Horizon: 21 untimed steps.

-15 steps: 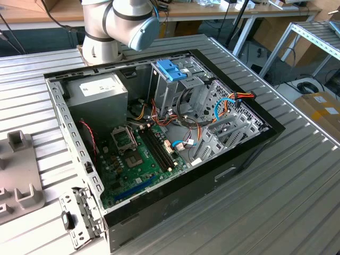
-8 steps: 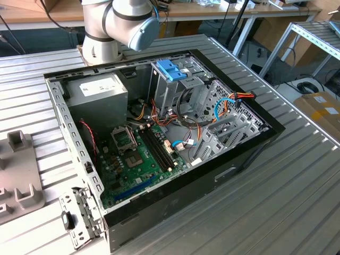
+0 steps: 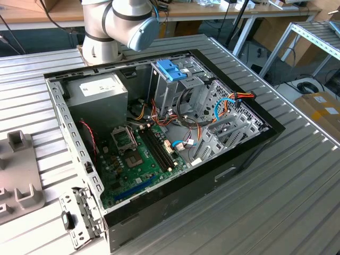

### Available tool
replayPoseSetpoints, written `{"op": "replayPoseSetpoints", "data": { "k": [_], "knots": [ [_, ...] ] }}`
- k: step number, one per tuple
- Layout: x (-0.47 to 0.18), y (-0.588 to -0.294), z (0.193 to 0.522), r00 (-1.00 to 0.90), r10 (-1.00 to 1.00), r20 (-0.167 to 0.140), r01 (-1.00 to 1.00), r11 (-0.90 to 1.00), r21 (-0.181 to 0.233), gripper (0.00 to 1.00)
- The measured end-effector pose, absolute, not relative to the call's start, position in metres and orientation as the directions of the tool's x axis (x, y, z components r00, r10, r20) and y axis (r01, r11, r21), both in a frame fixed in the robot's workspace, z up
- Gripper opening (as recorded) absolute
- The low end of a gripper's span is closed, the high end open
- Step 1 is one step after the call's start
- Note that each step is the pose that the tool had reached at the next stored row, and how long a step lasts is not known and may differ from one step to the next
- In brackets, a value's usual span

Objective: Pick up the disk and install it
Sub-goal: 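Pick up the disk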

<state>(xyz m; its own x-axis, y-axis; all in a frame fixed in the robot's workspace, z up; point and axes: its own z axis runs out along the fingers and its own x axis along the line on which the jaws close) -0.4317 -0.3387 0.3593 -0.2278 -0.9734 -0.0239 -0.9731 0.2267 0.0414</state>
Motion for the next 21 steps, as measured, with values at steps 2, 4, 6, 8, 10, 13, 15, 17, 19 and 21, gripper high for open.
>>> {"op": "replayPoseSetpoints", "data": {
  "k": [2,4,6,8,10,13,15,17,19,21],
  "knots": [
    [-0.432,-0.338,0.358,-0.184,-0.983,-0.024,-0.982,0.183,0.041,0.48],
    [-0.432,-0.338,0.357,-0.141,-0.99,-0.024,-0.989,0.14,0.042,0.48],
    [-0.432,-0.338,0.357,-0.109,-0.994,-0.024,-0.993,0.108,0.041,0.48],
    [-0.432,-0.337,0.356,-0.082,-0.996,-0.024,-0.996,0.081,0.041,0.48],
    [-0.433,-0.334,0.355,-0.069,-0.997,-0.024,-0.997,0.068,0.041,0.48],
    [-0.436,-0.332,0.353,-0.069,-0.997,-0.025,-0.997,0.068,0.042,0.48],
    [-0.439,-0.331,0.352,-0.069,-0.997,-0.026,-0.997,0.068,0.041,0.48],
    [-0.441,-0.331,0.351,-0.069,-0.997,-0.027,-0.997,0.068,0.042,0.48],
    [-0.444,-0.33,0.35,-0.069,-0.997,-0.027,-0.997,0.068,0.042,0.48],
    [-0.445,-0.33,0.348,-0.069,-0.997,-0.028,-0.997,0.068,0.042,0.48]
  ]
}}
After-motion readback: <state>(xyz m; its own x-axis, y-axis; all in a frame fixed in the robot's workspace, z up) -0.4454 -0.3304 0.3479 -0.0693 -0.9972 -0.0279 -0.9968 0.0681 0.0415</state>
